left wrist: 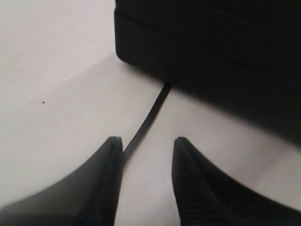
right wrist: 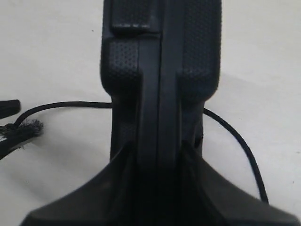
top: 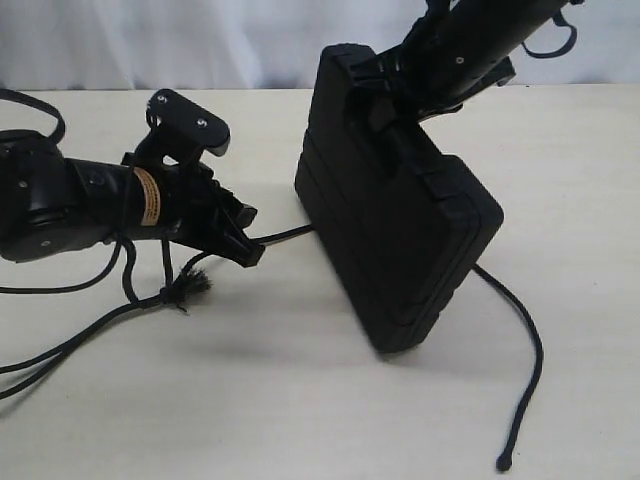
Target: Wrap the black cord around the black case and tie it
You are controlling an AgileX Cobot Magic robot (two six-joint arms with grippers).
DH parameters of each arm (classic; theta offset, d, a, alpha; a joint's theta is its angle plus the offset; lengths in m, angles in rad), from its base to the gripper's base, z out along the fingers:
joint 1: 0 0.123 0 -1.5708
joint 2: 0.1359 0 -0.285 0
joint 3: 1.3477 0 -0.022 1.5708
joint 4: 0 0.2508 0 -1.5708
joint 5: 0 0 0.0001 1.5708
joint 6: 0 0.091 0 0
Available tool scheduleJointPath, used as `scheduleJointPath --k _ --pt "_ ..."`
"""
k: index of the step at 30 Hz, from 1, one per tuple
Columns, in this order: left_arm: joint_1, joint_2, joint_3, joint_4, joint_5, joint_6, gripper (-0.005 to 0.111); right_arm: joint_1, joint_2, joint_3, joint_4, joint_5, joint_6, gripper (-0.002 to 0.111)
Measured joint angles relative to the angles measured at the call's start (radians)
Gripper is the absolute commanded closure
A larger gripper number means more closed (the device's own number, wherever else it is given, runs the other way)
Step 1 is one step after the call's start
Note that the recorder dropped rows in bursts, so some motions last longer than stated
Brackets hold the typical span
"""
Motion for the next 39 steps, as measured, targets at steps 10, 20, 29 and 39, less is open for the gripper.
scheduleJointPath --k 10,20,29,39 --pt "0.0 0.023 0.0 0.0 -0.082 -0.001 0.072 0.017 -0.023 0.0 -0.439 0.07 0.262 0.104" --pt "0.0 0.023 0.0 0.004 -0.08 -0.001 0.072 0.146 0.031 -0.004 -0.456 0.004 0.269 0.104" --pt "0.0 0.023 0.0 0.004 -0.089 -0.001 0.072 0.157 0.063 -0.014 -0.331 -0.036 0.278 0.104" --pt "0.0 0.093 0.0 0.004 -0.283 -0.025 0.072 0.161 0.073 -0.014 -0.271 -0.05 0.278 0.104"
